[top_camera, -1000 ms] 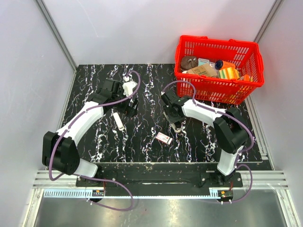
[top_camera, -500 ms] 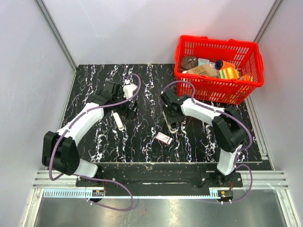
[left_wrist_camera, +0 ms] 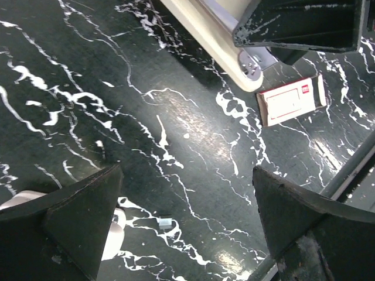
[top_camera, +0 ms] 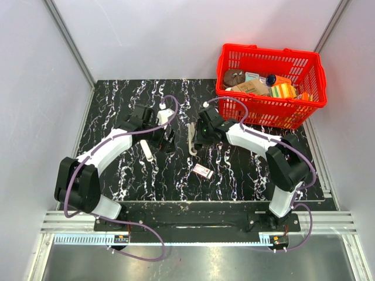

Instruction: Unload the staples from the stapler

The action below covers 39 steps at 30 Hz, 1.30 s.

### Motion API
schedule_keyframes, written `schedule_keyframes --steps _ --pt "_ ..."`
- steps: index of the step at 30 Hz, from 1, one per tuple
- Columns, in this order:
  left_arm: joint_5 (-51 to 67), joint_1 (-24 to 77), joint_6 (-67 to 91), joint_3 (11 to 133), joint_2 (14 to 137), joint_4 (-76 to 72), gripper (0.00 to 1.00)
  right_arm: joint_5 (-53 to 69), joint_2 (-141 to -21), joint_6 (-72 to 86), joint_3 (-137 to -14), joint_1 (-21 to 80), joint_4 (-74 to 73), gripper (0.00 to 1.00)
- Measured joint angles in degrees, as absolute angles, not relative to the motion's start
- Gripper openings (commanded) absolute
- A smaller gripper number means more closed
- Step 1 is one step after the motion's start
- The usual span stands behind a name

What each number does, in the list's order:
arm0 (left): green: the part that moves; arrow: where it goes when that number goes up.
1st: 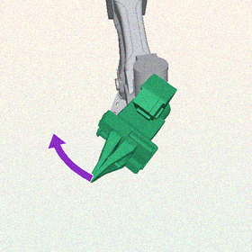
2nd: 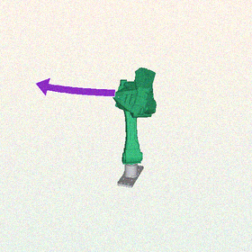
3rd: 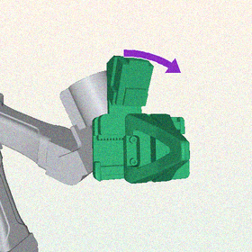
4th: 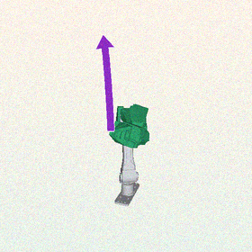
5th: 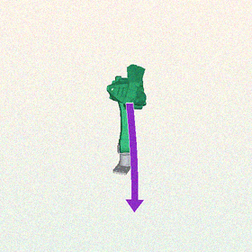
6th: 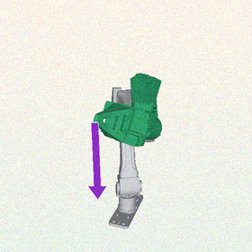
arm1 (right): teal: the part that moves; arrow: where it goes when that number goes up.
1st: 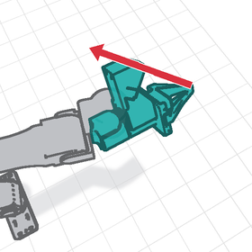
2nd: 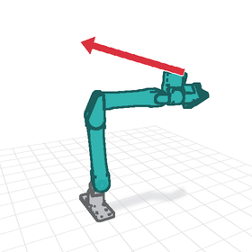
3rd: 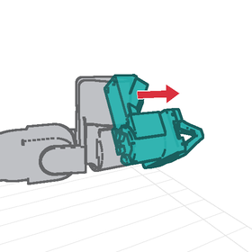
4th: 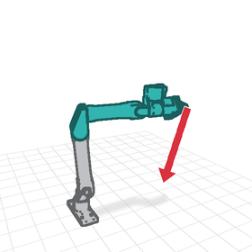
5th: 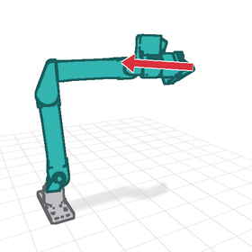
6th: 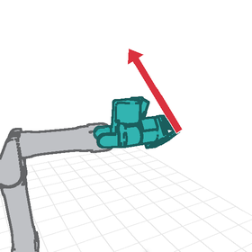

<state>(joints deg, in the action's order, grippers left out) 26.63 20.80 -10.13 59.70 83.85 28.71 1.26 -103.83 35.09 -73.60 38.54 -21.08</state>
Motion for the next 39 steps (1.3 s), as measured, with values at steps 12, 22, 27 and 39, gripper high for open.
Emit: schedule_keyframes --steps 12,22,27,39 --pt "35.6 20.8 -10.5 57.5 86.1 26.4 0.96 2.7 -98.5 47.1 -65.6 40.4 -7.4 0.0" --pt "38.4 21.3 -11.8 57.5 89.3 26.1 0.76 2.1 -96.2 51.7 -63.9 45.3 -0.7 0.0" --pt "38.5 21.3 -13.2 57.6 89.3 26.2 0.52 2.0 -96.2 52.8 -63.5 45.4 -0.1 0.0" --pt "36.0 20.5 -14.8 57.9 89.3 27.2 0.02 3.6 -94.2 55.1 -58.6 45.4 4.0 0.0"
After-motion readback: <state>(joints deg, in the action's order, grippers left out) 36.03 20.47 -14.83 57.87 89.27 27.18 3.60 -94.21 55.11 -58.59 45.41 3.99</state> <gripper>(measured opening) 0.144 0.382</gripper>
